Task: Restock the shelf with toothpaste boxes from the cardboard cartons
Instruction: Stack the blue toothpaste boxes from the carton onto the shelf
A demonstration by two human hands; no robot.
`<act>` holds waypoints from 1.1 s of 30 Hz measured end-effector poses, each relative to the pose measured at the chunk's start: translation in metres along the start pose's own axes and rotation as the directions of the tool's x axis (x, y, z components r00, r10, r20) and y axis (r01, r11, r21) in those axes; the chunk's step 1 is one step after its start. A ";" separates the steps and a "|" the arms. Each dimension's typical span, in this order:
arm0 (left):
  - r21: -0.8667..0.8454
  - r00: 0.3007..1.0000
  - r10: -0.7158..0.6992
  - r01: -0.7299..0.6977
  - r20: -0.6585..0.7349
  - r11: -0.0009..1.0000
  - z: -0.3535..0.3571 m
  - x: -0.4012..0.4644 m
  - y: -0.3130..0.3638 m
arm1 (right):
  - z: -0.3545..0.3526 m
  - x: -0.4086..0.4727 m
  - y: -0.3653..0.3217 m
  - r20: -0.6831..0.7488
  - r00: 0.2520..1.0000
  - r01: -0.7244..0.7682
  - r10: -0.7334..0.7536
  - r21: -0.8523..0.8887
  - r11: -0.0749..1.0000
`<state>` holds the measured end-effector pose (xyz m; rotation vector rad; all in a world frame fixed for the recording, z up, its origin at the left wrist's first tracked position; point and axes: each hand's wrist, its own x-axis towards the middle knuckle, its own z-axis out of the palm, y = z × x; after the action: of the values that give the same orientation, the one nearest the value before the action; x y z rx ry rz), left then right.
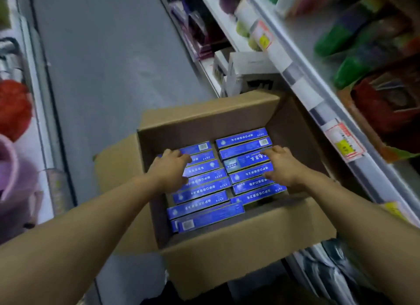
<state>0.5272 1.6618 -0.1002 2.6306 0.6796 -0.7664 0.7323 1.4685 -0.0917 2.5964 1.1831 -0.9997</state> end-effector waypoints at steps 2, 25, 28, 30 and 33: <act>-0.006 0.998 -0.002 0.003 0.057 1.000 0.021 0.016 0.004 | 0.016 0.022 0.010 0.050 0.999 0.002 -0.003 0.002 1.000; -0.104 0.926 0.209 -0.186 0.314 0.977 0.161 0.065 0.041 | 0.104 0.081 0.068 0.149 0.988 0.021 -0.038 0.116 0.993; 0.013 0.924 0.301 -0.313 0.237 0.950 0.157 0.063 0.052 | 0.102 0.079 0.068 0.137 0.991 -0.007 -0.007 0.103 0.995; 0.015 0.936 0.295 -0.303 0.190 0.953 0.153 0.064 0.057 | 0.101 0.079 0.066 0.136 0.991 -0.021 0.008 0.096 0.995; -0.114 0.969 0.190 -0.172 0.161 0.978 0.139 0.074 0.052 | 0.102 0.077 0.060 0.132 0.991 -0.027 0.012 0.116 0.993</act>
<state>0.5511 1.5862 -0.2455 2.4600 0.4120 -0.8678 0.7591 1.4392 -0.2276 2.5767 1.0969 -1.2509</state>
